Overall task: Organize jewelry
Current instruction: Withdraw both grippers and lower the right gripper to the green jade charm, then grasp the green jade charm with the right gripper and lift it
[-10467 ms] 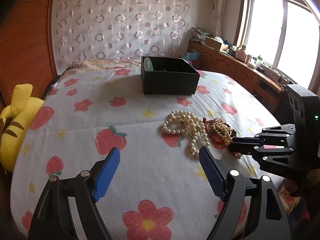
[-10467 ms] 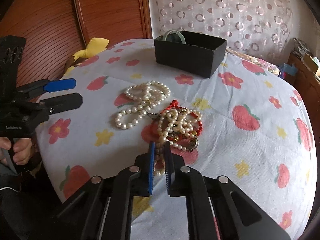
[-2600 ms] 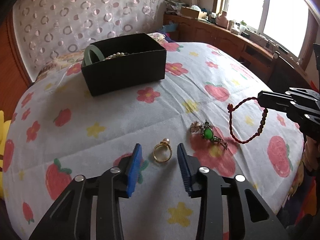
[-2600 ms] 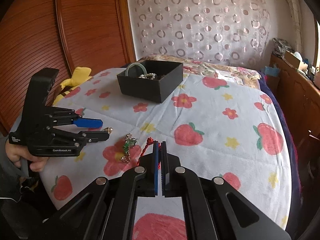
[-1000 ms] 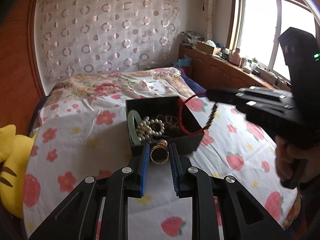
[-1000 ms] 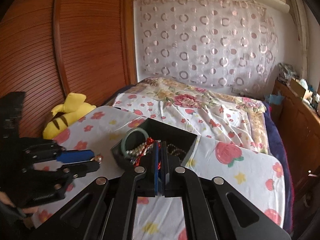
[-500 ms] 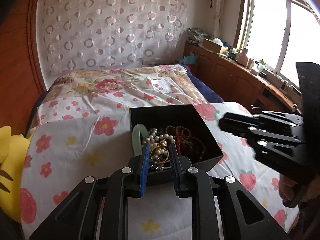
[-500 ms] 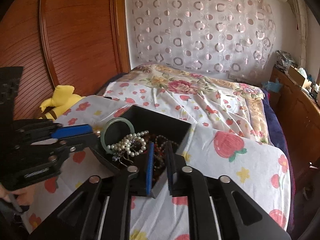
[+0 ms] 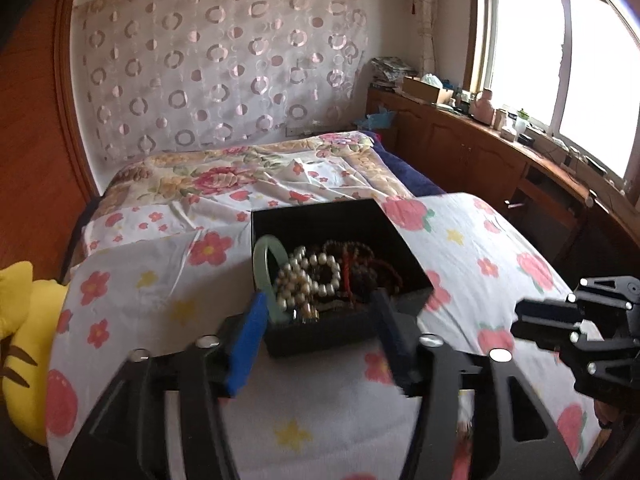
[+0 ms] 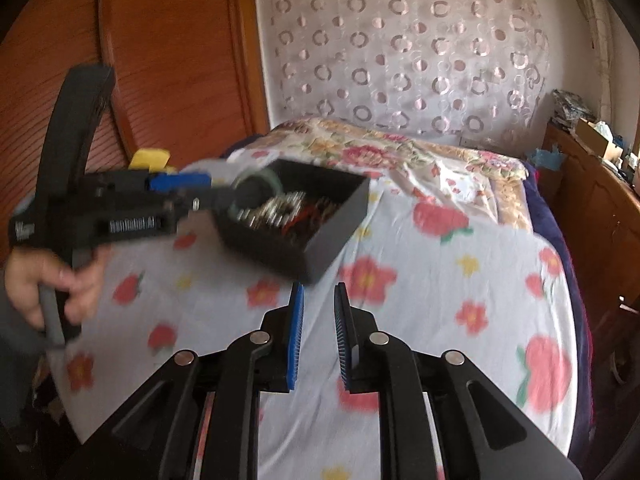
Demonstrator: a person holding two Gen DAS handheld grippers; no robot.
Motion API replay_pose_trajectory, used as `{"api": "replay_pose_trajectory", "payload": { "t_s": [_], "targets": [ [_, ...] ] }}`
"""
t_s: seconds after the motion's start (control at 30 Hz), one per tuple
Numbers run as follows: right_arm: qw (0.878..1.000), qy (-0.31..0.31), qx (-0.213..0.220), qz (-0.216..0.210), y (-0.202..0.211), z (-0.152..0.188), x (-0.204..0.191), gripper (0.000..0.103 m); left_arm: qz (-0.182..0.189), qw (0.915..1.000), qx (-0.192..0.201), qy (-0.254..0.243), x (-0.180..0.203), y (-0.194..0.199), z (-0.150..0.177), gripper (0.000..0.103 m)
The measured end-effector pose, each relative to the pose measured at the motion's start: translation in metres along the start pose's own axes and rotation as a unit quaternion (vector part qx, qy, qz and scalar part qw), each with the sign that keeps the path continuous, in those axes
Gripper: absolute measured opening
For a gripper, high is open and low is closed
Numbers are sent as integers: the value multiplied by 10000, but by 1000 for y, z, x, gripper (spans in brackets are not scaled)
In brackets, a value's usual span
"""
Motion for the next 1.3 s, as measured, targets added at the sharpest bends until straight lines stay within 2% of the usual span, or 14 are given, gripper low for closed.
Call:
{"api": "replay_pose_trajectory", "payload": {
  "t_s": [0.07,0.13,0.17,0.33,0.5,0.63,0.7,0.8,0.87,0.97,1.3],
  "targets": [
    [9999,-37,-94,-126,7,17,-12,19,12,10000,40,-51,0,13,12,63],
    [9996,-84,-154,-221,12,28,-21,35,56,10000,32,-20,1,23,23,69],
    [9994,-93,-167,-283,15,34,-25,38,145,9999,20,47,2,29,30,72],
    [9983,18,-409,-420,14,61,-49,39,171,9997,-144,103,0,47,60,74],
    [9971,251,-630,-357,4,70,-61,39,241,9994,-204,126,1,60,76,76],
    [9957,474,-770,-183,-3,74,-62,27,277,9992,-256,138,6,64,83,77],
    [9954,498,-795,-205,-3,74,-64,11,306,9990,-289,144,8,64,87,77],
    [9950,634,-736,-229,3,74,-64,9,315,9989,-309,146,10,64,88,77],
    [9961,553,-641,-246,12,71,-62,3,324,9989,-318,149,13,64,89,77],
    [9973,461,-508,-254,27,65,-58,3,376,9986,-359,105,21,63,90,77],
    [9993,295,-204,118,58,57,-21,3,704,9957,-565,-230,62,53,94,77]
  ]
}}
Point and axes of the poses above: each gripper's, at about its wrist camera, not at the fingertips, and y roughly against the way its jaws point, x to its right, z to its underside, the point moved 9 cm from there along -y, roughly the way its jaws point, and after that the axes turned 12 degrees about x, right-handed, at the moved point
